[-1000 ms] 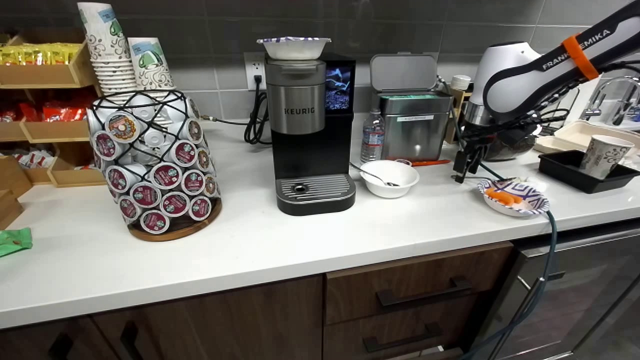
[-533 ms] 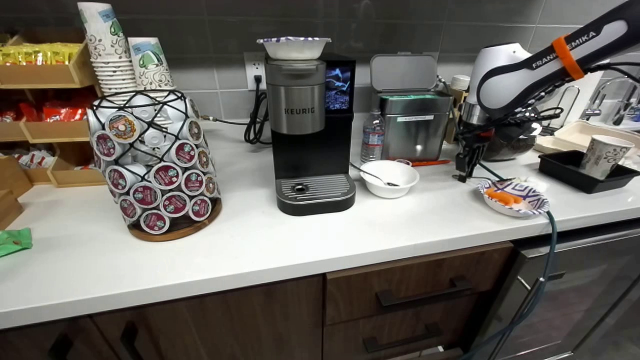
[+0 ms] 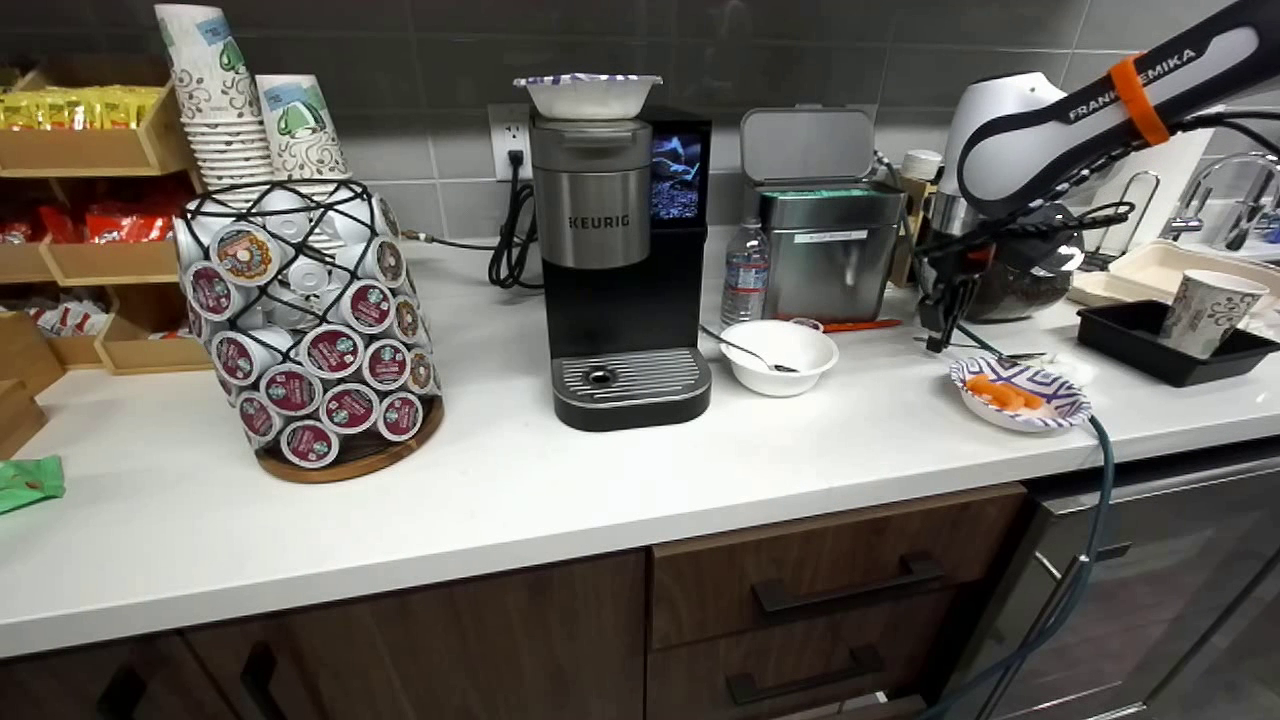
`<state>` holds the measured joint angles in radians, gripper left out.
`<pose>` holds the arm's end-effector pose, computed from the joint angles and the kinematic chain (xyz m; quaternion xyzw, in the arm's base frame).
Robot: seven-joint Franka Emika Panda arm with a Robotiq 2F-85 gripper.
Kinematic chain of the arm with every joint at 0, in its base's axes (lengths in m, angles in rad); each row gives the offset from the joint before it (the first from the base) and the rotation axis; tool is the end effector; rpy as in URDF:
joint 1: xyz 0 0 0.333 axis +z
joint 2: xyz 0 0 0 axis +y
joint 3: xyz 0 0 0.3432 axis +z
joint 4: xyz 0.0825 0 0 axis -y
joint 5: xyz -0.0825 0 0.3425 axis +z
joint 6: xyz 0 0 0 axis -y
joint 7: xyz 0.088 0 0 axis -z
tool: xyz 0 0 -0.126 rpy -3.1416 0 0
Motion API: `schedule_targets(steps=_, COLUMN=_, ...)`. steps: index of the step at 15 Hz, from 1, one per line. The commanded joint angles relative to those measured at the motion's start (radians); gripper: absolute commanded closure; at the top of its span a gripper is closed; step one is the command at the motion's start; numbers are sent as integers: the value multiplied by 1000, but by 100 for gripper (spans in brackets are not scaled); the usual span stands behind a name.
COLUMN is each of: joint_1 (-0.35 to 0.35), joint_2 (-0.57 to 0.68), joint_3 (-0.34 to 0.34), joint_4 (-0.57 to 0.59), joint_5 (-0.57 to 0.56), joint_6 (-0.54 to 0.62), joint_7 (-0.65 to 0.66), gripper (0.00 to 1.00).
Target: Put the silver spoon in the black and white bowl.
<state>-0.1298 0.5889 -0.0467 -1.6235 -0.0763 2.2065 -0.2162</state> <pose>0.6601 -0.1169 0.3077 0.9980 0.0464 -0.0113 0.0422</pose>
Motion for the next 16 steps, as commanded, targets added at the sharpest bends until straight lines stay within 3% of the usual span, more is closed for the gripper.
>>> schedule_targets(steps=1, joint_1=-21, joint_2=-71, joint_3=11, joint_4=-34, joint_5=53, joint_6=-8, joint_7=15, gripper=95)
schedule_targets(steps=9, joint_1=-21, joint_2=-221, joint_3=-11, joint_4=-125, joint_5=161, joint_6=-21, joint_7=169, gripper=95)
schedule_targets(steps=16, joint_1=-20, joint_2=-288, joint_3=-35, joint_4=-220, joint_5=165, joint_6=-164, joint_7=212, gripper=95)
